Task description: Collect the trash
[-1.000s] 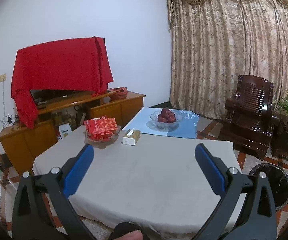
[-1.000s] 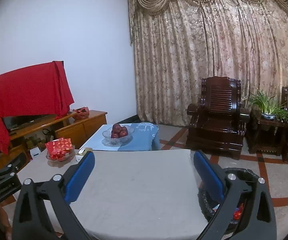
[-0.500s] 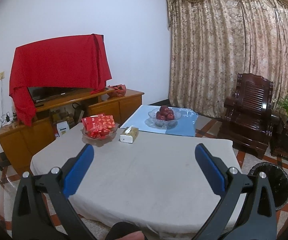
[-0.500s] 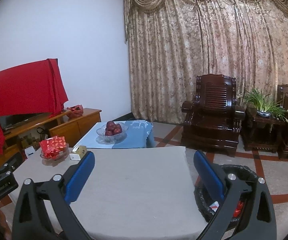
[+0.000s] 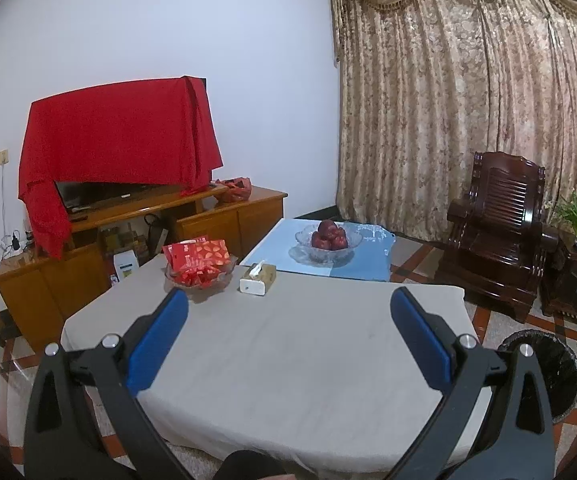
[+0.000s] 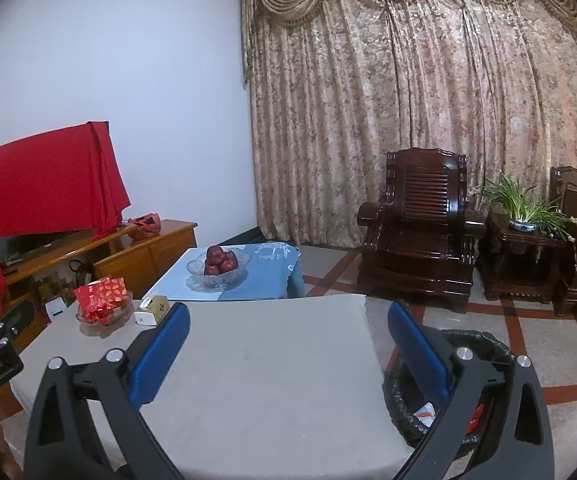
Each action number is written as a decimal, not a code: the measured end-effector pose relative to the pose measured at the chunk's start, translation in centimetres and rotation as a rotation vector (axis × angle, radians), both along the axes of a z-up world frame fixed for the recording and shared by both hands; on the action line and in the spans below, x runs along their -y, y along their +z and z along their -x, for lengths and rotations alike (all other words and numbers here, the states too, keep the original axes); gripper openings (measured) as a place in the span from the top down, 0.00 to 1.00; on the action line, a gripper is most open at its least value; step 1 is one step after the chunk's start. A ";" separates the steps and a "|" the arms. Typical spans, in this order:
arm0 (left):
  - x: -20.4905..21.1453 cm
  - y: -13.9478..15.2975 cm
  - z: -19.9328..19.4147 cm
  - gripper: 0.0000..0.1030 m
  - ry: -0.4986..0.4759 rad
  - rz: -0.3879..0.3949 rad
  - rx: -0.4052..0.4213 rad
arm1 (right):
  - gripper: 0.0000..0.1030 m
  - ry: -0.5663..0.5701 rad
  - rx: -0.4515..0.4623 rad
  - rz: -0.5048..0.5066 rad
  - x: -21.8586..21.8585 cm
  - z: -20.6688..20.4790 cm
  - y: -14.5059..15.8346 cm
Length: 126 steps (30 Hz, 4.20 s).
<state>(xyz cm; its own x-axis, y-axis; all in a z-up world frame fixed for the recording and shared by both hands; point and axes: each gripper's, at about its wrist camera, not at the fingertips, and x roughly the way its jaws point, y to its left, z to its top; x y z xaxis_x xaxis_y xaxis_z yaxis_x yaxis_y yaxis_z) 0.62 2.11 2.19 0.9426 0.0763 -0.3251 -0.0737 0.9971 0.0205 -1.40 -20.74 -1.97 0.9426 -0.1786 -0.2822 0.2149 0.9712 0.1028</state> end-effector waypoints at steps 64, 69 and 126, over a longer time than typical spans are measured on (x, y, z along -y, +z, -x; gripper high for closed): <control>-0.7 -0.2 0.0 0.05 0.024 0.002 0.003 | 0.06 -0.005 0.027 -0.010 0.2 0.1 0.4; -0.5 -0.4 0.1 0.05 0.024 0.005 0.002 | 0.06 -0.004 0.029 -0.009 0.2 0.1 0.4; 1.6 -0.2 1.1 0.05 0.021 0.012 0.005 | 0.06 -0.002 0.028 -0.009 -0.6 -0.2 0.4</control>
